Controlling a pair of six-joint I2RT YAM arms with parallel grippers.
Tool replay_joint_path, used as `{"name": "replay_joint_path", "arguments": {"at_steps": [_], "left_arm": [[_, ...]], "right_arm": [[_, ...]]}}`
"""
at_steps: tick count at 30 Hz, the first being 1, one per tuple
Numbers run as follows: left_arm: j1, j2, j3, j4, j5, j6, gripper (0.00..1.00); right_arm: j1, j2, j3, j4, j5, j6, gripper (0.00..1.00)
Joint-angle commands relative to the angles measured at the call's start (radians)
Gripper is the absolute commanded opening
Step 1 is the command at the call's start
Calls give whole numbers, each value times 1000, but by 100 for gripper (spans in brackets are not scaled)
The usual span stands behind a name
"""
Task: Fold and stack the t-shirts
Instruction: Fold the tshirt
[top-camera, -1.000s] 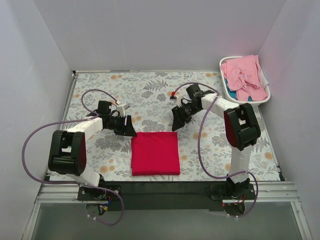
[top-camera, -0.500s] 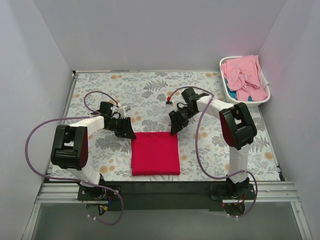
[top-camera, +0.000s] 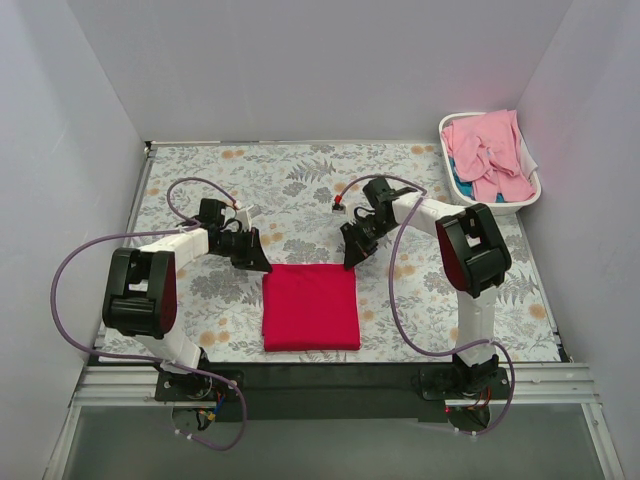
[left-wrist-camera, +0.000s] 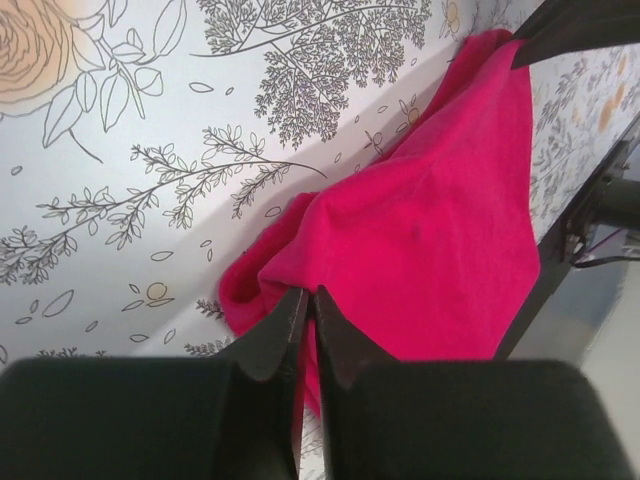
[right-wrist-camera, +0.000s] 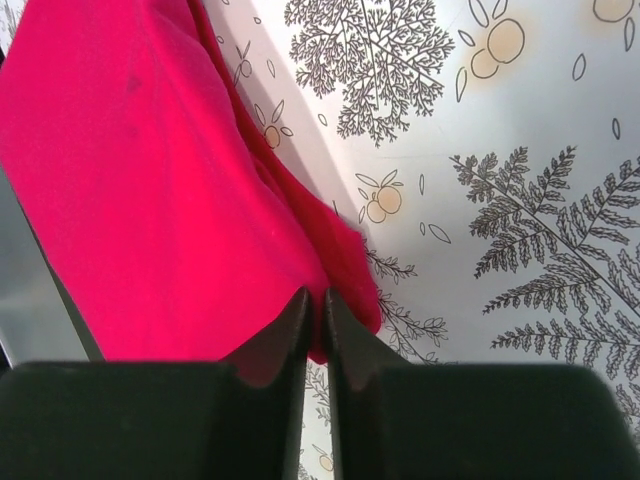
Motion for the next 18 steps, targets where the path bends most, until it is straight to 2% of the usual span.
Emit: {"name": "replay_joint_path", "arguments": {"at_steps": [1, 5, 11, 18], "left_arm": [[5, -53, 34, -27, 10, 16, 1], [6, -83, 55, -118, -56, 51, 0], [20, -107, 40, -102, -219, 80, 0], [31, 41, 52, 5, -283, 66, 0]], "right_arm": [[7, 17, 13, 9, -18, -3, 13], [5, 17, 22, 9, -6, 2, 1], [7, -2, 33, 13, 40, 5, 1], [7, 19, 67, 24, 118, -1, 1]]}}
